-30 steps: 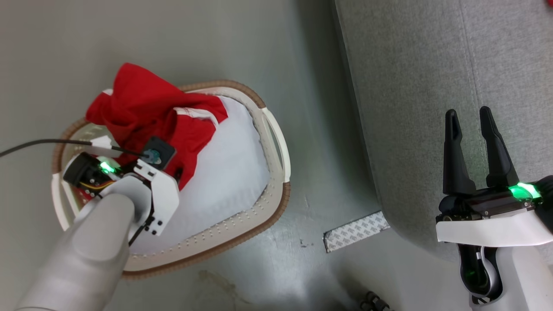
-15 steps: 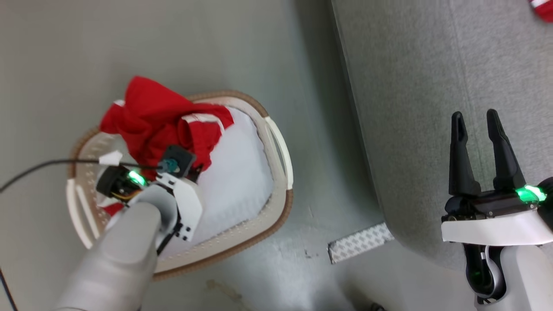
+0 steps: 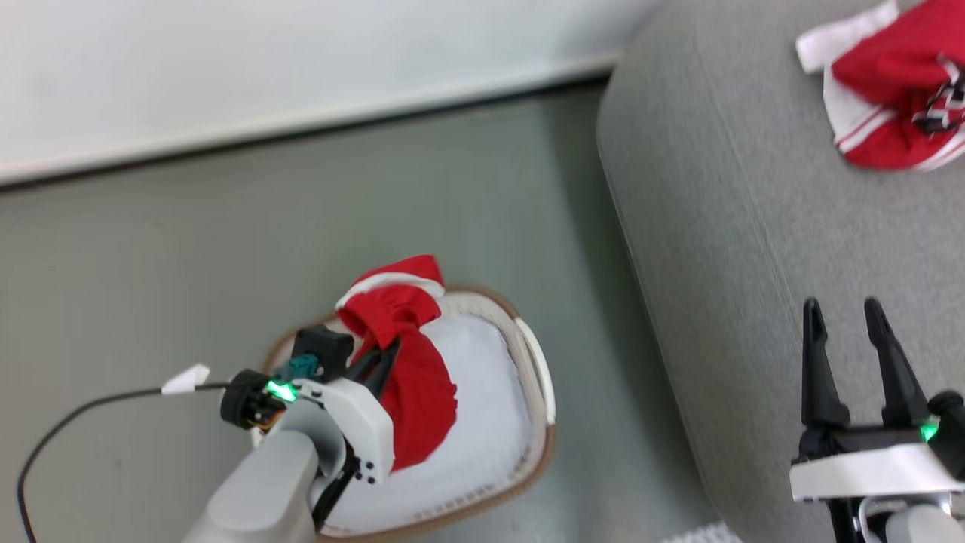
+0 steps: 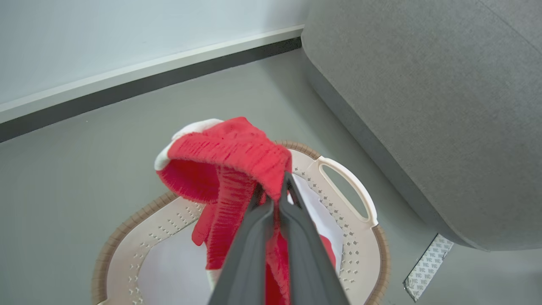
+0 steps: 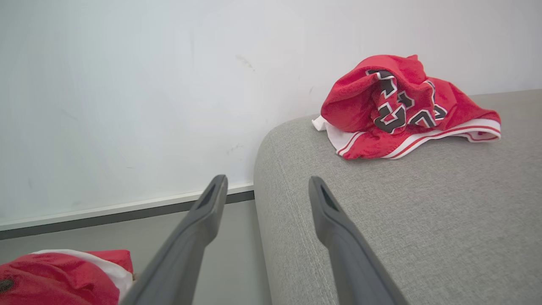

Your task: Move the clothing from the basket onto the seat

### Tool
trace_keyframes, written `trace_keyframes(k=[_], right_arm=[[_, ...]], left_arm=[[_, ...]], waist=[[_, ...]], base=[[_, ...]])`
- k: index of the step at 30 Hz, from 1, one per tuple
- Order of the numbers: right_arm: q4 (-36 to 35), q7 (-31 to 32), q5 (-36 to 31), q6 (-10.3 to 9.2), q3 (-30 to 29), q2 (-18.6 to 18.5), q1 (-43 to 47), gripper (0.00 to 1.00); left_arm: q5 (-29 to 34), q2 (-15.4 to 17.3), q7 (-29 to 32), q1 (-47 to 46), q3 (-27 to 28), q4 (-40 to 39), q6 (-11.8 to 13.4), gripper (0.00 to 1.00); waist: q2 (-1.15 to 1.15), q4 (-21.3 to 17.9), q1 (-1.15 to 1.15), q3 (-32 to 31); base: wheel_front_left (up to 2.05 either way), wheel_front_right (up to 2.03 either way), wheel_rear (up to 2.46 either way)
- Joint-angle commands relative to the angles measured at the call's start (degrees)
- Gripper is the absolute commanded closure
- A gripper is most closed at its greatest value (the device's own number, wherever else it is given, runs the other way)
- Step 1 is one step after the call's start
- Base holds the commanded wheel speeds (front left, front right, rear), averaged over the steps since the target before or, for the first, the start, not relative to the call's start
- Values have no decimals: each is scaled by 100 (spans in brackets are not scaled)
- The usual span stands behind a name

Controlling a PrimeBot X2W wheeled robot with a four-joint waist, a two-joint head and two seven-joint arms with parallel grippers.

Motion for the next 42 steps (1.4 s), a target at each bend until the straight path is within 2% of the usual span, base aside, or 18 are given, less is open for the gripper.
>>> trace_keyframes(k=[1,7,10,18,28,37,42], right_arm=[[52,0,-43,-15,-40,-19,131,0],[168,0,-345,-15,-182,-17,557,0],[241,0,-515,-15,-102,-19,807,0],[292,0,-605,-15,11,-18,1093,0],[246,0,-608,-15,217,-18,1247,0],[171,0,-550,-15,522,-15,1255,0],[151,0,-708,-15,1174,-15,987,0]], left_arm=[[-63,-6,-64,162,24,-70,-12,100],[-354,-23,-139,619,194,-795,41,100],[-456,22,-162,1014,285,-1400,204,100],[-625,271,87,1667,377,-2637,466,100],[-720,776,757,2250,511,-4539,946,100],[-718,977,1062,2457,541,-5237,1151,100],[-684,1016,1119,2429,496,-5448,1178,100]], waist=[[0,417,2,-736],[0,749,2,-1488],[0,904,2,-1909],[0,1030,2,-2468],[0,1088,2,-2710],[0,1082,2,-2658],[0,1053,2,-2616]], base=[[0,0,0],[0,0,0],[0,0,0],[0,0,0],[0,0,0],[0,0,0],[0,0,0]])
